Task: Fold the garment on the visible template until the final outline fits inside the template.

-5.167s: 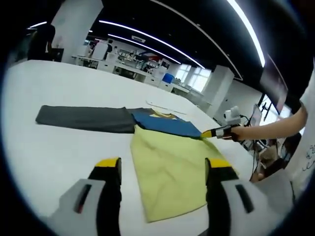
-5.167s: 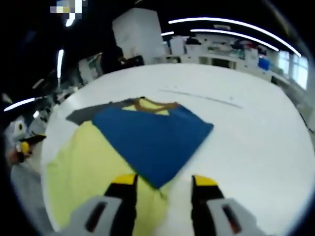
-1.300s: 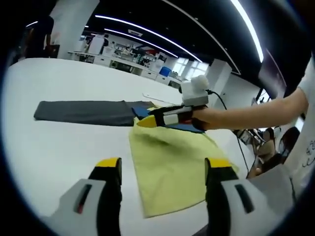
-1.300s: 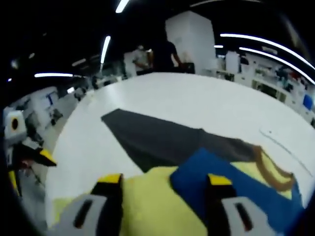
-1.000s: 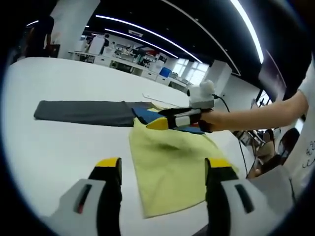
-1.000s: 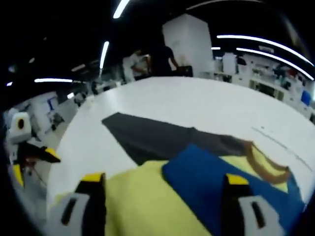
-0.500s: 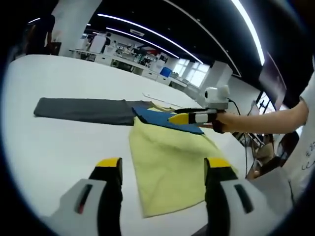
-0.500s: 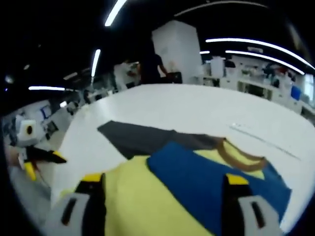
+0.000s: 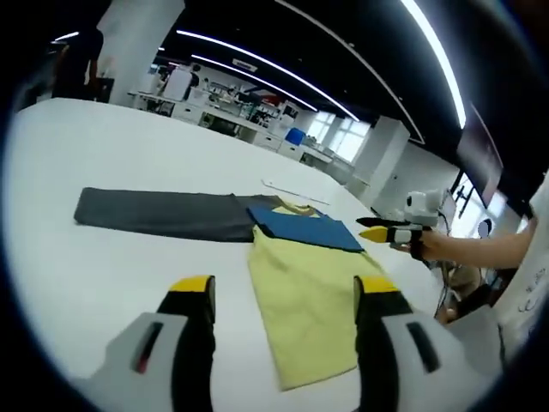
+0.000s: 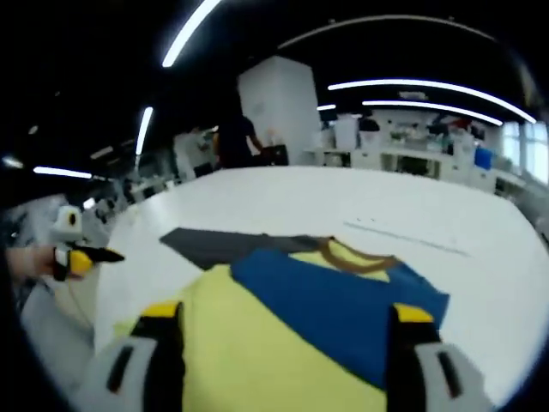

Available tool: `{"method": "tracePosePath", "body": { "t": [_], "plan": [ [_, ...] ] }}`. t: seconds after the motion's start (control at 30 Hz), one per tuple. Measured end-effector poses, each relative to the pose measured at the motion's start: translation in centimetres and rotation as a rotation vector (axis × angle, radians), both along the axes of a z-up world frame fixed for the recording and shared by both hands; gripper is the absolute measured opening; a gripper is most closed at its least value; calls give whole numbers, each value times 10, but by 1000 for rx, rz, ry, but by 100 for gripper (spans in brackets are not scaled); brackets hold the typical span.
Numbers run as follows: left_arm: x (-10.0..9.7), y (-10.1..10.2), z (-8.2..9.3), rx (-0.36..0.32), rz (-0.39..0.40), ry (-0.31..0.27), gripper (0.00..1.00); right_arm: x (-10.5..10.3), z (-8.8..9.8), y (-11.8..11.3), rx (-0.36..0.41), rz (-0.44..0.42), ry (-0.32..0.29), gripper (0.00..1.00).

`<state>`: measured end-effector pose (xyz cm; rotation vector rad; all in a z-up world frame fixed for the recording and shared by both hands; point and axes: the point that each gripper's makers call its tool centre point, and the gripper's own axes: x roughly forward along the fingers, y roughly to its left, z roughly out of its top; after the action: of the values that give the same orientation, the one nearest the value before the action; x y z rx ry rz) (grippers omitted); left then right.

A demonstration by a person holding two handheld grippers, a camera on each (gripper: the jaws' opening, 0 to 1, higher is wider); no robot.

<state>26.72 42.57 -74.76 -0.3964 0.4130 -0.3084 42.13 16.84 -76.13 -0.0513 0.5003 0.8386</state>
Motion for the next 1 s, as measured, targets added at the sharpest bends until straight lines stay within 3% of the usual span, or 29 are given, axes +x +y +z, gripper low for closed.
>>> {"method": "tracePosePath", "body": {
  "t": [0.07, 0.13, 0.23, 0.33, 0.43, 0.5, 0.57, 0.67, 0.77, 0.87, 1.0],
  "plan": [
    [8, 16, -4, 57, -8, 10, 62, -5, 0, -5, 8, -15, 1, 99],
    [16, 28, -4, 49, 8, 13, 60, -8, 8, -13, 30, -40, 7, 99],
    [30, 51, -5, 109, 17, 16, 59, -27, 21, -13, 48, -49, -21, 99],
    [45, 75, -3, 104, 72, 8, 59, -35, 27, -16, 61, -56, -32, 99],
    [55, 103, -8, 169, 147, 23, 58, -44, 35, -21, 105, -79, -20, 99],
    [59, 128, -15, 212, 203, 49, 55, -55, 41, -18, 121, -61, -16, 99],
    [65, 148, -22, 194, 272, 69, 55, -64, 49, -15, 85, -23, -72, 99],
    [70, 182, -36, 263, 345, 122, 55, -73, 52, -14, 87, -17, -68, 99],
    [76, 197, -42, 213, 417, 148, 54, -75, 50, -15, 86, -11, -55, 99],
    [81, 212, -54, 302, 413, 190, 52, -74, 44, -21, 71, -18, -36, 99],
    [82, 221, -62, 295, 460, 215, 42, -75, 47, -26, 66, -23, -29, 94]
  ]
}}
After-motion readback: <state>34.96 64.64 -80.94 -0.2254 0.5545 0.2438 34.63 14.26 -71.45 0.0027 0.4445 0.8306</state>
